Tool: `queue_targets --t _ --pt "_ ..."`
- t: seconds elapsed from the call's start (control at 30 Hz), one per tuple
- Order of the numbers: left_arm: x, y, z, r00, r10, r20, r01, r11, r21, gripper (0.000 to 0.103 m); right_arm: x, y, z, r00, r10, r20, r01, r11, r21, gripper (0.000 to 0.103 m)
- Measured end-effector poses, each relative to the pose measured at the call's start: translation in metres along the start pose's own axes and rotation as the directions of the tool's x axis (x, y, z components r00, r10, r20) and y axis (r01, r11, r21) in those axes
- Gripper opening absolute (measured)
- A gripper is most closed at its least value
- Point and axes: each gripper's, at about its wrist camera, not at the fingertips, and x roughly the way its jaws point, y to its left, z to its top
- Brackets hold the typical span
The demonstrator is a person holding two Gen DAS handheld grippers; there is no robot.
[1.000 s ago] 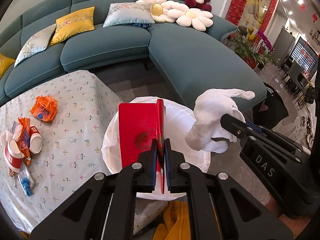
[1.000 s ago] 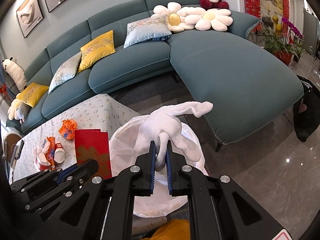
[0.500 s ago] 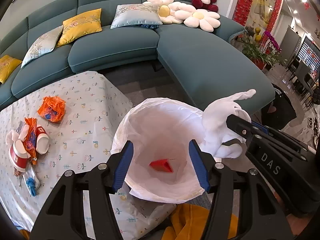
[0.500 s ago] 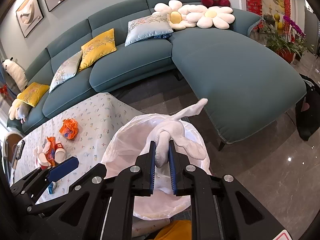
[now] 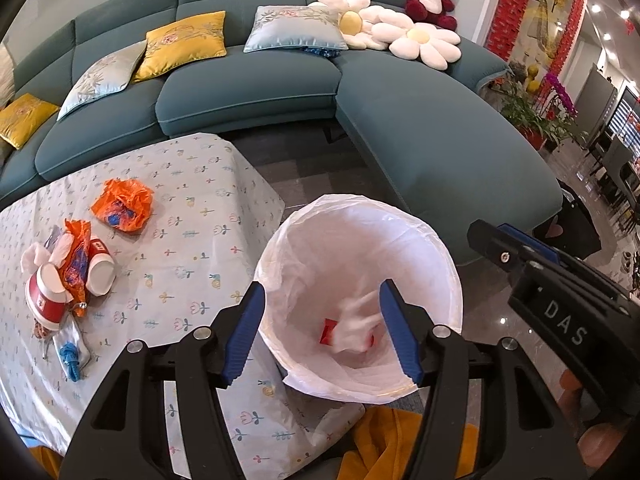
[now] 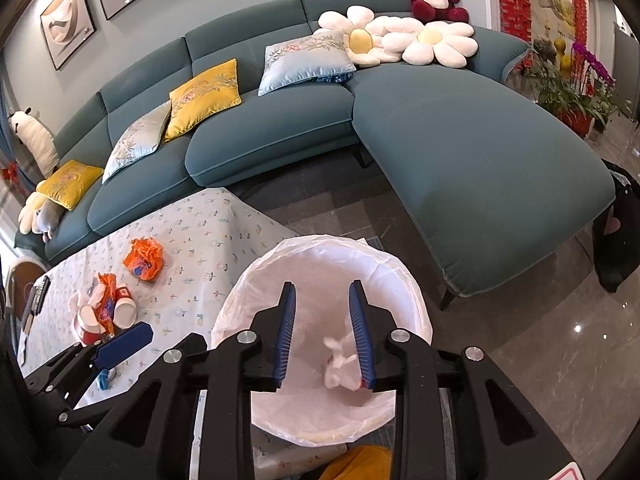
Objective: Collect trash
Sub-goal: 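Open both tools to drop the envelope and glove into the bin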
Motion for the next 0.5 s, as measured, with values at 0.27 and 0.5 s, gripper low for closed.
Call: queue_targets --t 0.27,0.5 --pt "-0.006 0.007 -0.002 1.0 0.011 0.007 -0.011 1.0 -0.014 0.057 -0.004 0.008 0.001 1.0 -0.003 0.007 0.003 1.0 -0.013 0.033" --pt "-0.012 0.016 -0.004 1.0 0.02 0.015 -0.019 0.999 -0.035 0.057 -0.009 0.017 0.002 1.0 -0.003 0.014 0.004 0.999 -0.032 0.035"
